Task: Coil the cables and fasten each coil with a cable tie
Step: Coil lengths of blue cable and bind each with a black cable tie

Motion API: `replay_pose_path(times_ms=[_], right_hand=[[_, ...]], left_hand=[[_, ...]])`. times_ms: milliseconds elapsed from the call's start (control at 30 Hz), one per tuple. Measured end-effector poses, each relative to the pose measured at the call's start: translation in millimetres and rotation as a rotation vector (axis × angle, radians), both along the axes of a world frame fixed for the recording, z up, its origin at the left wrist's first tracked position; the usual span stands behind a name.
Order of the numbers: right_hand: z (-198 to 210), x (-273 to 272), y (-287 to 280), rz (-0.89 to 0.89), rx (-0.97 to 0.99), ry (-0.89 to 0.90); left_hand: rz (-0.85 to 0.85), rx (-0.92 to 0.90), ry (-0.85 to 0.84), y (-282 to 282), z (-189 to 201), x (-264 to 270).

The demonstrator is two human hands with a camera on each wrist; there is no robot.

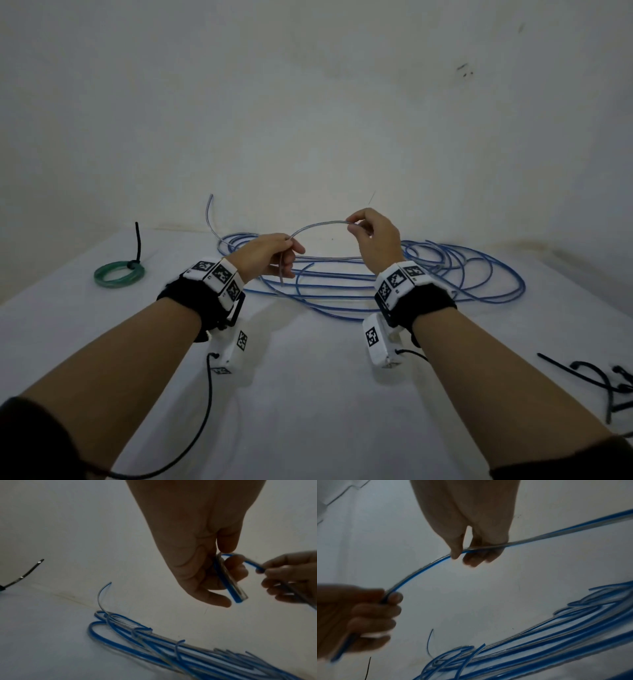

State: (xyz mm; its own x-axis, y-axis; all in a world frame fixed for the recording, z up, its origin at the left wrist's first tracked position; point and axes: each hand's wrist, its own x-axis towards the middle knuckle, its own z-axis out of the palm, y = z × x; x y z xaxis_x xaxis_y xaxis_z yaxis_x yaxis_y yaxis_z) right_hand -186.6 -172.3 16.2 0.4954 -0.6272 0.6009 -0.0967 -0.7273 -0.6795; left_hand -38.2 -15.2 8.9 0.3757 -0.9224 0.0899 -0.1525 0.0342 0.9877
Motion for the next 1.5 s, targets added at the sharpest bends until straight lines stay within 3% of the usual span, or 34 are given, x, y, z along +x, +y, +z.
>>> replay_pose_path(times_ms=[100,200,267,333,433,567,733,833,933,1133,1267,1500], right_hand=[[-3.8,10.0,3.7,-0.174,-0.021,0.046],[-5.3,17.5,9.2,-0.064,0.101,-0.028],[-6.4,19.7,11.2,-0.021,0.151,-0.061],[-10.7,20.9,5.9,-0.086,0.113,-0.001],[-18.1,20.3,-1.8,-0.21,0.02,0.177],[-19.5,26.3,0.0,-0.058,0.009,0.149],[-15.5,27.9,10.2,0.152,0.005,0.322],[-17.4,26.1,17.6,0.216,0.069,0.22],[-14.8,25.2,21.4,0.256,-0.012,0.219],[-9.3,26.0,25.2,0.303,-0.174,0.181],[-10.2,25.3,19.1,0.23,-0.331,0.193],[-8.5,18.5,-0.5,-0.169,-0.693,0.306]], left_hand=[[-0.004,-0.104,0.018,2.2,12.8,-10.0],[0.052,-0.179,-0.002,-2.1,22.2,-17.2],[0.074,-0.225,0.117,-5.7,28.1,-18.0],[0.067,-0.26,0.261,-7.6,34.2,-17.4],[0.059,-0.301,0.21,-9.5,35.6,-18.1],[0.106,-0.312,0.074,-13.9,33.8,-21.0],[0.15,-0.367,0.176,-25.0,36.2,-17.0],[0.212,-0.344,-0.064,-30.1,31.3,-15.6],[0.304,-0.345,-0.28,-34.1,21.0,-9.7],[0.338,-0.182,-0.656,-28.2,7.7,-0.5],[0.267,-0.047,-0.631,-22.9,10.3,2.9],[0.2,0.106,-0.655,-17.0,3.2,15.2]])
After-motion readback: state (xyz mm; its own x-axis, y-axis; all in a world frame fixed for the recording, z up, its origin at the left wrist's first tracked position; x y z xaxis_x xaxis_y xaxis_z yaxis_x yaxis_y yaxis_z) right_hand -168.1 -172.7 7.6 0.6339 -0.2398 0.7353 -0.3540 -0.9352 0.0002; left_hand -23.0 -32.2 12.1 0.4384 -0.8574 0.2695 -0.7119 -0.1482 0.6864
